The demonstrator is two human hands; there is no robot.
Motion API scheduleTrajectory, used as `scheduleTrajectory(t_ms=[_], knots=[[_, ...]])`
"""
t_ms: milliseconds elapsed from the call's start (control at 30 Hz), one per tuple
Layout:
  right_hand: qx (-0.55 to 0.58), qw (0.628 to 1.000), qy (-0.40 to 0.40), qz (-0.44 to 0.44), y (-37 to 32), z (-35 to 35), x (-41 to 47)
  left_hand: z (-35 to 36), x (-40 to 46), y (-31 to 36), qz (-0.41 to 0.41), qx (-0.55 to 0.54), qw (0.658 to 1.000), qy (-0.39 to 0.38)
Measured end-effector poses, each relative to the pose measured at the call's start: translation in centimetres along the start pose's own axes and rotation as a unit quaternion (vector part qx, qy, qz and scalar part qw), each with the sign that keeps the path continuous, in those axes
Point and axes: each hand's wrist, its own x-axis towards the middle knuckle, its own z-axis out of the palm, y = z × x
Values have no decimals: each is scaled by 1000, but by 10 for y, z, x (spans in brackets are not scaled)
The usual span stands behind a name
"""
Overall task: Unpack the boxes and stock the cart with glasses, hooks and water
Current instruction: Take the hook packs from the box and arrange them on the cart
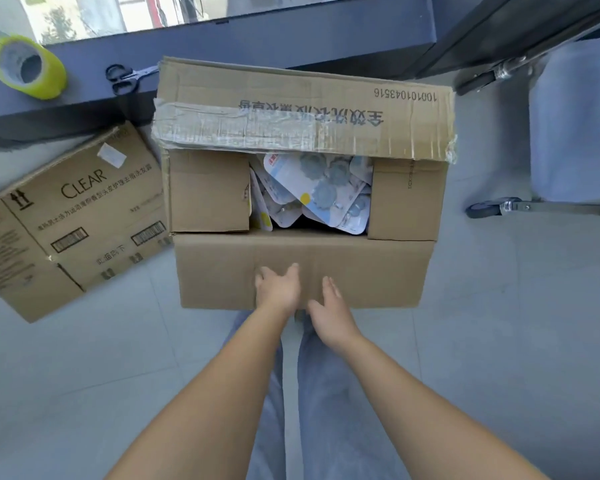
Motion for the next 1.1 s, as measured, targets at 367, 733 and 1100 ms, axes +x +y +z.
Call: scheduleTrajectory(t_ms=[367, 733, 1100], knots=[[492, 854, 33, 166, -44, -17, 105, 19, 82, 55, -140, -550, 823, -1], [193, 950, -72, 233, -65, -49, 68, 2, 35, 46, -91, -103, 990, -16], [-273, 918, 225, -182, -120, -118, 84, -77, 45, 122, 445, 363, 771, 275]])
